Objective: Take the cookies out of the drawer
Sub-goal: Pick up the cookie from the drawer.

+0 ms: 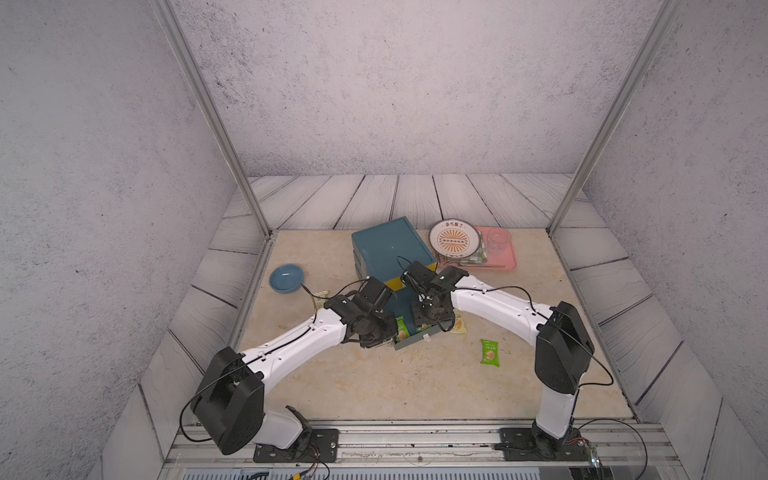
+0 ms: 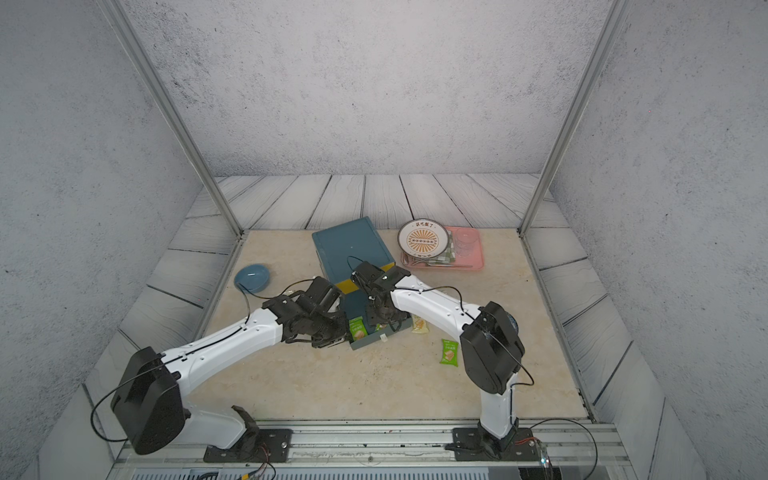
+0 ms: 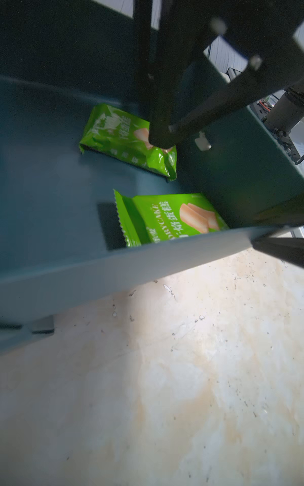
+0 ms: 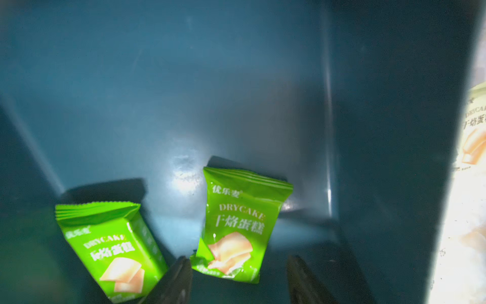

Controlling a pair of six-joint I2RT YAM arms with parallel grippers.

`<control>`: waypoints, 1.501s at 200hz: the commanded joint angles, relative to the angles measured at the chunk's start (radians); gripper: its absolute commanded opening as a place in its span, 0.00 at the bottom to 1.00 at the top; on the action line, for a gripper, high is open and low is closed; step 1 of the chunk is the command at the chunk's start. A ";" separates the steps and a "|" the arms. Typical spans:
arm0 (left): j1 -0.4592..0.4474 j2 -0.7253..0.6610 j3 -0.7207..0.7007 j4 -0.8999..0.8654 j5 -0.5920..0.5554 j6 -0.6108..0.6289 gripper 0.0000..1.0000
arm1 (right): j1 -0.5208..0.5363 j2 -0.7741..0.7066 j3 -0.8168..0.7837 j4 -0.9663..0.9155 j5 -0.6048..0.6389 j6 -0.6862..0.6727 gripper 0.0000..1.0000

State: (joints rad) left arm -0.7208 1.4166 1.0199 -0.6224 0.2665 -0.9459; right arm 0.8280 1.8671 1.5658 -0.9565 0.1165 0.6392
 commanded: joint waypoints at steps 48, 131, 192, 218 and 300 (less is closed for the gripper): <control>0.001 0.031 -0.022 -0.024 0.007 0.033 0.12 | -0.002 0.077 -0.007 -0.002 0.007 0.058 0.62; 0.002 0.033 -0.029 -0.010 0.015 0.031 0.12 | -0.001 0.126 -0.016 0.053 0.041 0.096 0.48; 0.004 0.029 -0.031 -0.014 0.011 0.035 0.12 | -0.003 0.063 0.008 0.044 0.072 0.077 0.44; 0.007 0.034 -0.027 -0.019 0.011 0.037 0.12 | -0.002 0.008 0.033 0.031 0.062 0.053 0.41; 0.015 0.069 0.005 -0.040 0.011 0.059 0.12 | -0.004 -0.122 0.091 -0.035 0.008 0.000 0.37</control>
State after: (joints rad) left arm -0.7078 1.4483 1.0248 -0.6037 0.2657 -0.9298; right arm 0.8288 1.8015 1.6398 -0.9726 0.1295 0.6537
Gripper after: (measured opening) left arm 0.127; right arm 0.378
